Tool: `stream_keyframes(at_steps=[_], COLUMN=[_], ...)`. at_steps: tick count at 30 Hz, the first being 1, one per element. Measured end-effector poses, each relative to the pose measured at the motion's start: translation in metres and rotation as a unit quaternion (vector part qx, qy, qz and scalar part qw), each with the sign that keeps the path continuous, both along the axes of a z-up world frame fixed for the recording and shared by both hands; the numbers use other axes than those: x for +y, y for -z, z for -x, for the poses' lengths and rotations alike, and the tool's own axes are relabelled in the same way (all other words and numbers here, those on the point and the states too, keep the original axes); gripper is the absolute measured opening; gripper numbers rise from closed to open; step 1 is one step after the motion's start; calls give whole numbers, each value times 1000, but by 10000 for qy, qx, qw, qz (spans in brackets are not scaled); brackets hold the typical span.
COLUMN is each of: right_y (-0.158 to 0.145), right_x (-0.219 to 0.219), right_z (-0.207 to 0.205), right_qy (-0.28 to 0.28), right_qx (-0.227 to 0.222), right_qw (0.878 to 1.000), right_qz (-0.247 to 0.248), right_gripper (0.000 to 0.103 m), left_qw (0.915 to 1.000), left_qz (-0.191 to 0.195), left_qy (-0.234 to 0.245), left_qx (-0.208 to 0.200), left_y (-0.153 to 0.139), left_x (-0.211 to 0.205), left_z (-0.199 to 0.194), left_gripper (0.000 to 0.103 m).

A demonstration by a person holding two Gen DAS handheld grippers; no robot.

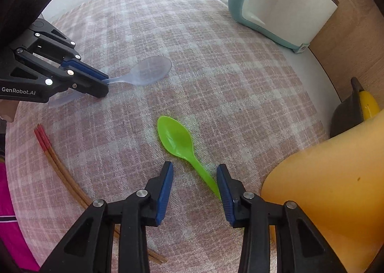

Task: Organize utensils
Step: 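Grasp the green plastic spoon handle with the right tool while the left tool holds the clear spoon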

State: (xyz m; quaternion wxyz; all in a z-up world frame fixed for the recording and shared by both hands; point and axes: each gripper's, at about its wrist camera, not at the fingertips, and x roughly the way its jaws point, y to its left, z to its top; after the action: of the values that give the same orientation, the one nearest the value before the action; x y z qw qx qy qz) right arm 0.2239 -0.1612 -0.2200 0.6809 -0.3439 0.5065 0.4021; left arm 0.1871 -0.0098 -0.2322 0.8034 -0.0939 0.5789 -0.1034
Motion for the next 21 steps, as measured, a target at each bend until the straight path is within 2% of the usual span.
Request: stream_keyframes(at_steps=[1, 7, 11, 13, 18, 21], right_y=[1, 2, 3, 3, 2, 2], right_x=[3, 18, 19, 20, 33, 35], right_z=[-1, 2, -9, -11, 4, 4], right_qy=[75, 700, 1786, 2087, 1660, 1616], right_qx=[58, 310, 790, 929, 716, 678], right_qw=[10000, 9970, 9807, 9736, 9834, 9843], right_qz=[17, 152, 68, 17, 176, 205], right_gripper=[23, 15, 14, 13, 17, 17], left_qw=[10000, 10000, 10000, 9999, 9996, 9994], left_qz=[4, 25, 62, 35, -131, -210], left_qy=[-2, 9, 54, 113, 235, 259], left_qx=[4, 5, 43, 65, 83, 114], left_y=[0, -1, -2, -3, -8, -7], left_x=[-1, -3, -2, -3, -6, -7], left_z=[0, 3, 11, 14, 11, 8], left_gripper=[6, 6, 6, 6, 6, 8])
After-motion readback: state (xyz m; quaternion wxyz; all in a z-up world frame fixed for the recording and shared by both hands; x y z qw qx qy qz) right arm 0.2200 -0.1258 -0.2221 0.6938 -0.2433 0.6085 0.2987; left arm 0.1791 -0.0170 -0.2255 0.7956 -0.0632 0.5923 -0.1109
